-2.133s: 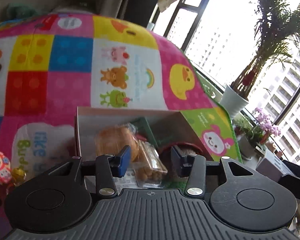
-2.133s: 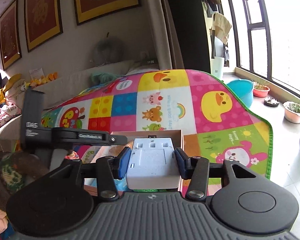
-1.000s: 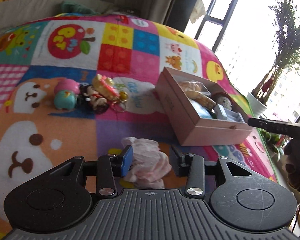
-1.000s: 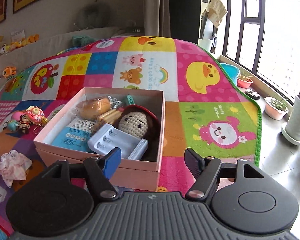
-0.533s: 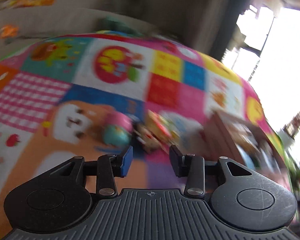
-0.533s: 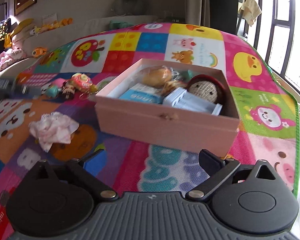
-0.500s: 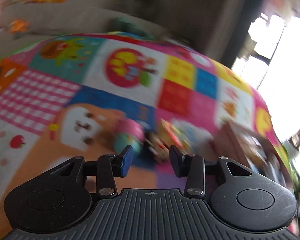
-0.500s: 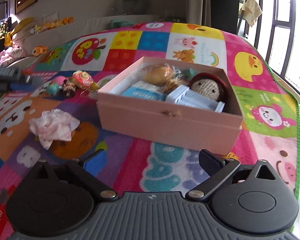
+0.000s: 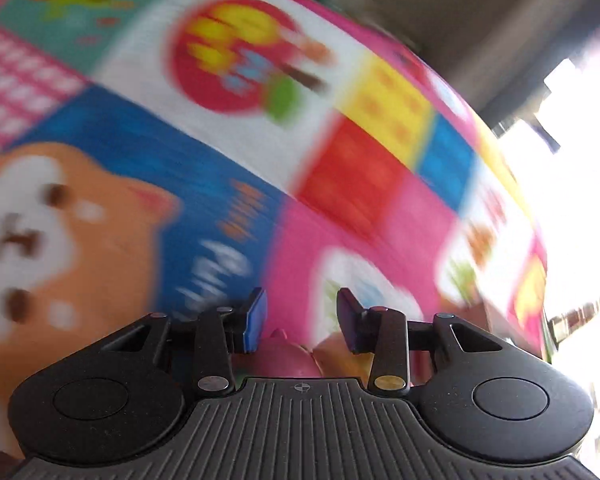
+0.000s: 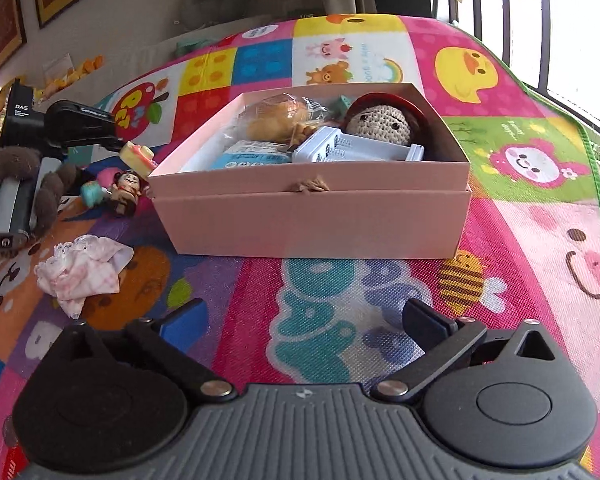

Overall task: Organize objects
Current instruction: 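Grasp the pink pig and teal toy with the left tool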

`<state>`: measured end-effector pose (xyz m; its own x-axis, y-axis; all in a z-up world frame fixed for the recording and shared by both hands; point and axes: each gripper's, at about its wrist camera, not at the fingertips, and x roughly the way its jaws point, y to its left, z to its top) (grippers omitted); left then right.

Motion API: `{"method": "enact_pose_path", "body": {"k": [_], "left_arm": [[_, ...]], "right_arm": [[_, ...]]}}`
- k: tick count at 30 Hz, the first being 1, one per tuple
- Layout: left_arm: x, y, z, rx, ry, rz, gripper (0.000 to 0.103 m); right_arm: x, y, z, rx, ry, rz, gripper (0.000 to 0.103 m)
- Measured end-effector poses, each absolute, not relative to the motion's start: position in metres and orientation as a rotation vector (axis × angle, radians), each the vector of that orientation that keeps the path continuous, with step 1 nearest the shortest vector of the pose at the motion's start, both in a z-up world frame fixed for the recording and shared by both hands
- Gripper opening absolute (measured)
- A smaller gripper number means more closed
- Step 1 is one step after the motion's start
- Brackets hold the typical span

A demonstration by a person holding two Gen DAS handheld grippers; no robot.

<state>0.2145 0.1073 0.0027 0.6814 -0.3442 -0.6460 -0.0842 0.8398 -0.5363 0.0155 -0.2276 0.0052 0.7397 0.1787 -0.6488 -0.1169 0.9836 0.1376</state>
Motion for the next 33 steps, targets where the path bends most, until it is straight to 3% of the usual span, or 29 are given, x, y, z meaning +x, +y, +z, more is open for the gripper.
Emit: {"method": "enact_pose_path", "body": {"k": [6,13,19,33], "left_arm": [[0.175,0.053,0.013,-0.194,0.856,-0.326,0.04],[0.095,0.061,0.022,-0.135,0.827,-0.375,0.036],[0.047,0.083,0.032,0.027,0.765,-0.238,0.041],[0.068,0.063,0.016,-0.038,0.837,-0.275,0.044]], "right_arm": [[0.015,-0.226,0.005,0.084,0.721,0.168,0.103],[0.016,-0.227,0.005,0.087,0.72,0.171,0.103],[0.016,-0.226,0.006,0.08,0.722,0.169,0.103],[0.019,-0.218,0.004,0.022,0.751,0.161,0.103]]}}
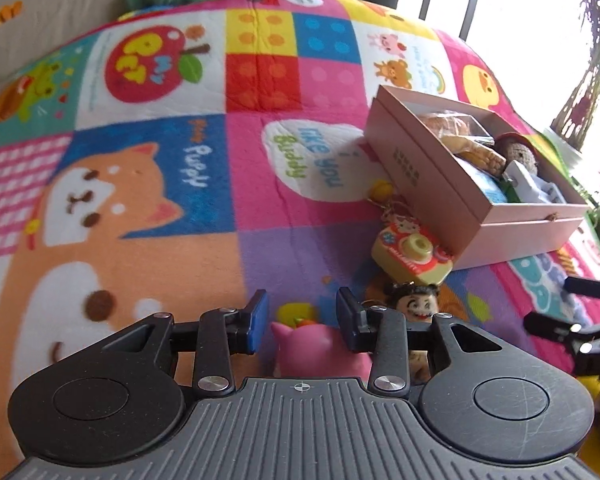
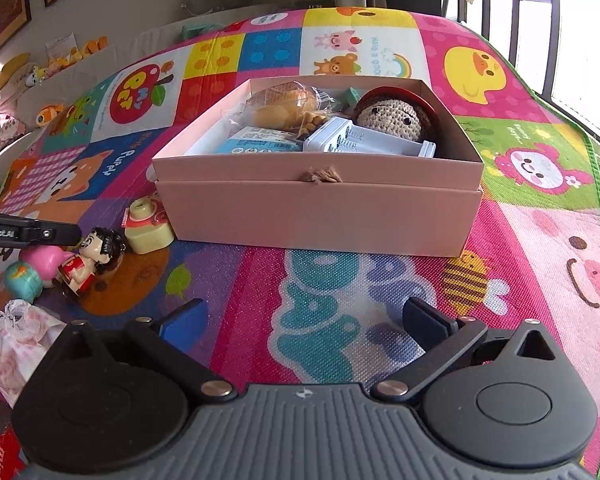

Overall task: Organize objects
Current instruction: 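Grasp the pink pig and teal toy with the left tool, then place the pig toys in the box with left tool while right carries the lace cloth there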

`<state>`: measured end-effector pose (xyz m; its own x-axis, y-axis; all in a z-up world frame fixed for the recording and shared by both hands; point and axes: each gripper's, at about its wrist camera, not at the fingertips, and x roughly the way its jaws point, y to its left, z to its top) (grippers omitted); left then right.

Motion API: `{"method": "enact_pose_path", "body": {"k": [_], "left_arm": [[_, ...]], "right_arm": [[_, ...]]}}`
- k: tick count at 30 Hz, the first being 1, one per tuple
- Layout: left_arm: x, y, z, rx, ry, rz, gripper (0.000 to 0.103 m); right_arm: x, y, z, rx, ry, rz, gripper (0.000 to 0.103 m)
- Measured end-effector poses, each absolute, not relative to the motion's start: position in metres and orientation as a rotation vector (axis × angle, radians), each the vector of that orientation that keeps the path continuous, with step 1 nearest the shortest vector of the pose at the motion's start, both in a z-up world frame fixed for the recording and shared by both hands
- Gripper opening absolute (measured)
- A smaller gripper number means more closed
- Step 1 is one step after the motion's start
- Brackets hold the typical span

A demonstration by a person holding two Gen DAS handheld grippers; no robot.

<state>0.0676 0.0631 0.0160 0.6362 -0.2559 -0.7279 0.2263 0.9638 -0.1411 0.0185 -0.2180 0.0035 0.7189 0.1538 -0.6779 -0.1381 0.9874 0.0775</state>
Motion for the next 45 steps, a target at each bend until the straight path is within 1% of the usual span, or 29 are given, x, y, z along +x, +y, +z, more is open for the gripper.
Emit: {"method": "enact_pose_path", "body": {"k": [1,4,6,7,8,9,10,12,13,15,17,20,23,26,28,29,32,36,39,41,43,45], "left_arm": [[0.069,0.061,0.015,-0.038,0.835,-0.277,0.046],[0.073,0.052,0.013,-0.025,0.828,-0.287,0.057],[0.077,0.05,0.012,-0.052,0.831,-0.302,0.071],[0.079,0.051,0.012,-0.073,0.835,-0.312,0.075],[0.081,0.051,0.012,-0.095,0.842,-0.327,0.083],[0.083,0.052,0.012,-0.118,0.848,-0.338,0.085],[0.085,0.055,0.014,-0.145,0.852,-0.336,0.084],[0.085,0.065,0.02,-0.206,0.835,-0.316,0.073],[0.08,0.071,0.026,-0.21,0.799,-0.307,0.072],[0.065,0.081,0.04,-0.175,0.715,-0.298,0.072],[0.05,0.089,0.05,-0.129,0.69,-0.318,0.072],[0.031,0.09,0.052,-0.022,0.731,-0.39,0.073],[0.015,0.081,0.042,0.084,0.781,-0.409,0.073],[0.012,0.076,0.028,0.112,0.809,-0.387,0.072],[0.017,0.078,0.021,0.082,0.823,-0.348,0.067],[0.02,0.079,0.018,0.062,0.828,-0.341,0.053],[0.024,0.081,0.017,0.016,0.826,-0.325,0.053],[0.024,0.079,0.018,0.001,0.831,-0.299,0.053],[0.021,0.08,0.018,-0.015,0.835,-0.284,0.053],[0.019,0.081,0.019,-0.026,0.838,-0.278,0.053],[0.016,0.082,0.02,-0.04,0.838,-0.276,0.052],[0.014,0.083,0.021,-0.053,0.836,-0.279,0.052]], "right_arm": [[0.019,-0.217,0.003,0.015,0.753,0.16,0.103],[0.019,-0.213,0.003,-0.009,0.759,0.153,0.103],[0.02,-0.211,0.002,-0.024,0.762,0.149,0.103],[0.02,-0.211,0.002,-0.025,0.763,0.149,0.103],[0.019,-0.211,0.002,-0.024,0.763,0.149,0.103],[0.019,-0.211,0.002,-0.026,0.763,0.148,0.103],[0.019,-0.211,0.002,-0.026,0.763,0.148,0.103],[0.019,-0.211,0.002,-0.029,0.765,0.148,0.103],[0.019,-0.211,0.002,-0.029,0.765,0.149,0.103],[0.02,-0.212,0.002,-0.028,0.765,0.15,0.103],[0.02,-0.211,0.002,-0.03,0.765,0.148,0.103],[0.019,-0.211,0.002,-0.034,0.763,0.151,0.103],[0.018,-0.211,0.003,-0.031,0.761,0.153,0.103],[0.017,-0.213,0.004,-0.017,0.758,0.161,0.103],[0.015,-0.212,0.008,0.01,0.766,0.212,0.103],[0.012,-0.209,0.012,0.042,0.779,0.277,0.103],[-0.003,-0.184,0.024,0.054,0.811,0.529,0.103],[-0.025,-0.13,0.034,-0.079,0.769,0.706,0.103],[-0.026,-0.1,0.028,-0.146,0.786,0.735,0.103],[-0.026,-0.089,0.023,-0.205,0.793,0.712,0.101],[-0.027,-0.089,0.02,-0.27,0.78,0.663,0.098],[-0.028,-0.096,0.018,-0.337,0.742,0.583,0.098]]}}
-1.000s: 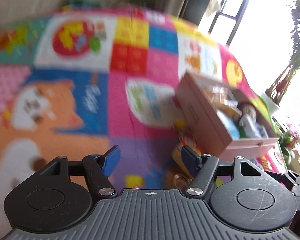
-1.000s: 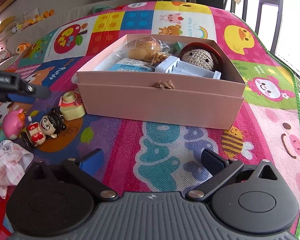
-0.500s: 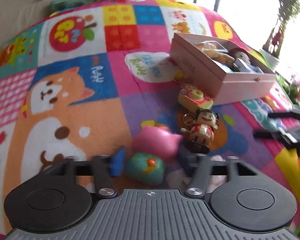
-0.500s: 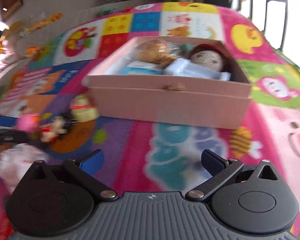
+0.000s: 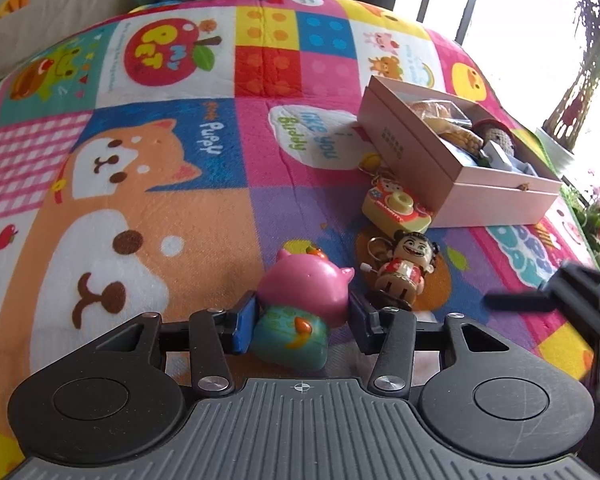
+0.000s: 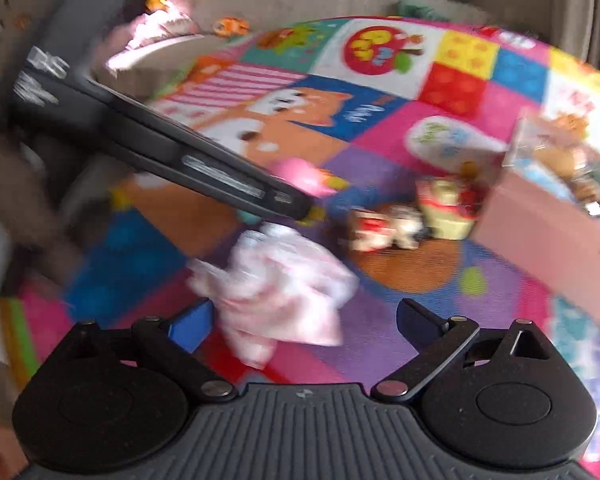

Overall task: Organize objects
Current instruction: 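Place the pig toys in the box with left tool while right carries the lace cloth there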

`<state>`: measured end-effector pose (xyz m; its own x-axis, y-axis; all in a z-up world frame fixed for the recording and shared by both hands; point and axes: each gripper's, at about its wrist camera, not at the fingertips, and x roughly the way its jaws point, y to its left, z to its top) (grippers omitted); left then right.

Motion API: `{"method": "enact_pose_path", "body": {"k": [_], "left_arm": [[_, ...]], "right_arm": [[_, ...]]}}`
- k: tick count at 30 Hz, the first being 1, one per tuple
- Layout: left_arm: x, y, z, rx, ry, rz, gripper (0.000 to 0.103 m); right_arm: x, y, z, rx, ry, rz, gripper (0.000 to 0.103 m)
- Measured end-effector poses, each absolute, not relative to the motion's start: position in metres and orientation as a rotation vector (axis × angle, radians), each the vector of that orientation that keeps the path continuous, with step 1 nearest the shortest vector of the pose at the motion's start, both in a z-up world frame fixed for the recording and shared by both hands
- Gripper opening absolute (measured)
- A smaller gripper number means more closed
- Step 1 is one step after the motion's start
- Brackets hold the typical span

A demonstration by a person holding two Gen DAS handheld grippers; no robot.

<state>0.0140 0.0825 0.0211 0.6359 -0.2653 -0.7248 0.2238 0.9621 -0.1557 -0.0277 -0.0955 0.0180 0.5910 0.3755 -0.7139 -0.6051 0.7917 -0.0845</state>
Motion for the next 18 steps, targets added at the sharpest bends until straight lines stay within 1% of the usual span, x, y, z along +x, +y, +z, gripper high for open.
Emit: {"method": "enact_pose_path", "body": {"k": [6,8,10,13,15,18], "left_arm": [[0.008,0.08,0.025,-0.071,0.817,-0.3,0.052],[0.007,0.081,0.026,-0.083,0.81,-0.296,0.052],[0.007,0.082,0.028,-0.091,0.803,-0.285,0.052],[0.005,0.084,0.03,-0.083,0.791,-0.248,0.052],[0.005,0.087,0.031,-0.084,0.787,-0.232,0.052],[0.003,0.091,0.033,-0.086,0.788,-0.219,0.052]], "right_arm": [[-0.022,-0.147,0.022,-0.432,0.678,0.314,0.098],[-0.018,-0.167,0.03,-0.358,0.7,0.295,0.098],[-0.014,-0.184,0.043,-0.218,0.734,0.346,0.098],[-0.014,-0.189,0.052,-0.043,0.775,0.443,0.098],[-0.014,-0.175,0.051,-0.003,0.792,0.502,0.098],[-0.014,-0.141,0.043,-0.041,0.783,0.554,0.098]]}}
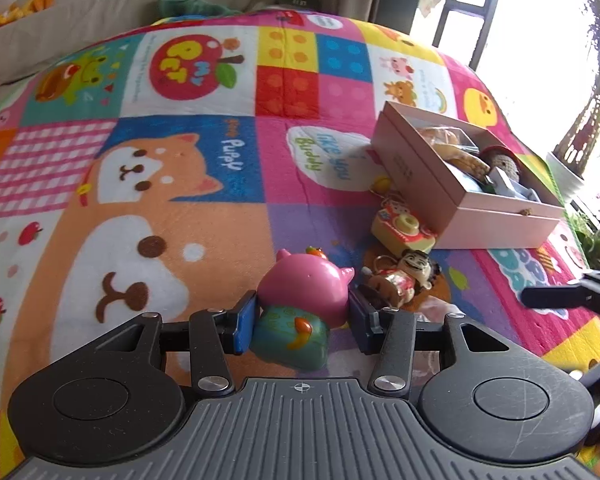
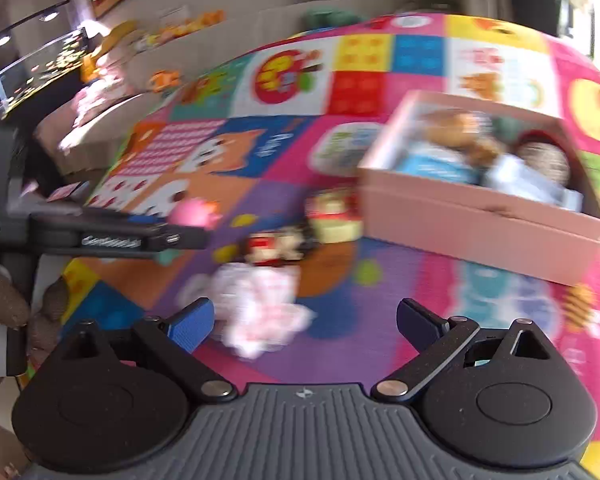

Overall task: Organize objects
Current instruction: 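Place the pig toys in the box with left tool while right carries the lace cloth there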

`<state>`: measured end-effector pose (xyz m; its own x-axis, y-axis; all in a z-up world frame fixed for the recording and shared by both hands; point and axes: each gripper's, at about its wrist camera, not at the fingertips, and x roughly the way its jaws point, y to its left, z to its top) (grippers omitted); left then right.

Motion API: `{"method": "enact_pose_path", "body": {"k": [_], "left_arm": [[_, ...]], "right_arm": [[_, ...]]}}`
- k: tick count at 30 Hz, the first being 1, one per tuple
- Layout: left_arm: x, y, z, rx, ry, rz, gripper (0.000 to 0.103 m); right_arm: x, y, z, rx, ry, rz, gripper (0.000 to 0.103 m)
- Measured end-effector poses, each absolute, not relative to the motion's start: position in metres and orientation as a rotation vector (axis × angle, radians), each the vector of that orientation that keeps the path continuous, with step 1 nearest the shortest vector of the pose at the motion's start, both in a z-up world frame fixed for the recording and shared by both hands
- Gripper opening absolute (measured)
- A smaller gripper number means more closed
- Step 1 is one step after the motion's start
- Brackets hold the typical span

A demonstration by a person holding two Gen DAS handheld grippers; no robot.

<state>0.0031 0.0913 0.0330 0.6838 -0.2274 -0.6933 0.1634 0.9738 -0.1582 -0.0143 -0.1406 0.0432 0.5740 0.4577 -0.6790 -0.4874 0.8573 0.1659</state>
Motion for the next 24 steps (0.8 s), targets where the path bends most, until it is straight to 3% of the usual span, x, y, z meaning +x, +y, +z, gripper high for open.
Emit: {"method": "enact_pose_path", "body": {"k": [3,4,6,7,8,14,24], "left_arm": [[0.001,0.095,0.034,-0.091,0.787,-0.209,0.052],[0.0,0.096,0.035,-0.093,0.787,-0.205,0.052],[-0.001,0.097,0.036,-0.096,0.786,-0.202,0.052],[-0.002,0.097,0.037,-0.096,0.786,-0.203,0.052],[-0.002,0.097,0.038,-0.095,0.785,-0.204,0.052],[0.007,0.072,0.057,-0.117,0.755,-0.3,0.052],[0.087,-0.058,0.075,-0.158,0.615,-0.458,0.053]], "right_arm": [[-0.015,-0.112,0.033,-0.116,0.762,0.582,0.093],[-0.015,-0.105,0.031,-0.134,0.765,0.59,0.085],[-0.014,-0.097,0.027,-0.171,0.782,0.588,0.064],[-0.012,-0.095,0.026,-0.184,0.796,0.585,0.041],[-0.01,-0.098,0.028,-0.177,0.801,0.583,0.031],[-0.019,-0.157,0.066,-0.093,0.669,0.492,0.028],[-0.016,-0.267,0.09,0.049,0.582,0.219,0.028]]}}
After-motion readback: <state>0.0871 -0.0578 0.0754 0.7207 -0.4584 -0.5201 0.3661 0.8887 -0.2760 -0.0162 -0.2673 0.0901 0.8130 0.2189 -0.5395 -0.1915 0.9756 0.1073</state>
